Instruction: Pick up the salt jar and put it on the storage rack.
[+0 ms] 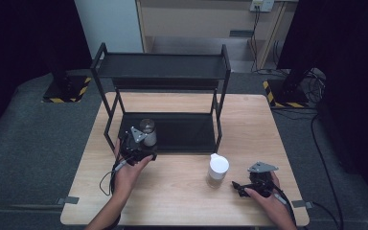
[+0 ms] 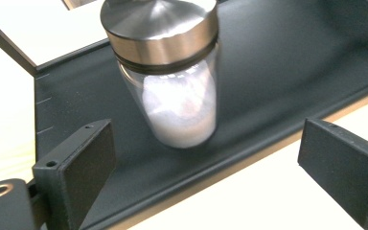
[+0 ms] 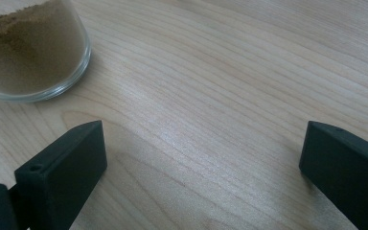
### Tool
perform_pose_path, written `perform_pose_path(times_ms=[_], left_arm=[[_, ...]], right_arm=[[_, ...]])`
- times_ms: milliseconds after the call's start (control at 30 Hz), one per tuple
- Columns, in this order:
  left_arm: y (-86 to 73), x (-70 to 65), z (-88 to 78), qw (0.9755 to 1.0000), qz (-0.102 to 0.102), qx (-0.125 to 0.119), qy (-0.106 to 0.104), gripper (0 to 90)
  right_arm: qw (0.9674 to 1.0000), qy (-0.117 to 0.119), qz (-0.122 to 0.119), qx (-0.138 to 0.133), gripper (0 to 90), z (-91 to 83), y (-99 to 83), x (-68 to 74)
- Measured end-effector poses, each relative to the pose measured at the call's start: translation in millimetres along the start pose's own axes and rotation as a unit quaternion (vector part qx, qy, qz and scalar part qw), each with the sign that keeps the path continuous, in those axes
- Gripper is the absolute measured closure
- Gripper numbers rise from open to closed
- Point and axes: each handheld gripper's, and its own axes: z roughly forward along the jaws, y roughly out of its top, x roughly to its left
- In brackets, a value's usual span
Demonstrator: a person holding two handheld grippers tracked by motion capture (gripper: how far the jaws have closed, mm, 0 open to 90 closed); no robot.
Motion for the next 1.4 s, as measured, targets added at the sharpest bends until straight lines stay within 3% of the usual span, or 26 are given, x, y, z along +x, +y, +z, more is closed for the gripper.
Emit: perform_pose_path(times_ms=[767,833,1167,1400], left_arm=[[-23.6,-12.3,-26.2,0.9996,0.012,0.01,-0.025,5.0],[-26.6,-10.7,-27.3,0.9994,0.004,0.013,-0.032,5.1],[-34.7,-7.3,-36.8,0.9991,0.008,0.027,-0.033,4.4],[-46.4,5.7,-43.1,0.9988,-0.014,0.036,-0.029,4.8]], right_arm=[[1.0,0.0,0.0,0.0,2.8,0.0,0.0,0.1],[1.0,0.0,0.0,0.0,2.8,0.0,0.0,0.1],[1.0,0.0,0.0,0.0,2.8,0.0,0.0,0.0],[1.0,0.0,0.0,0.0,2.8,0.0,0.0,0.0]])
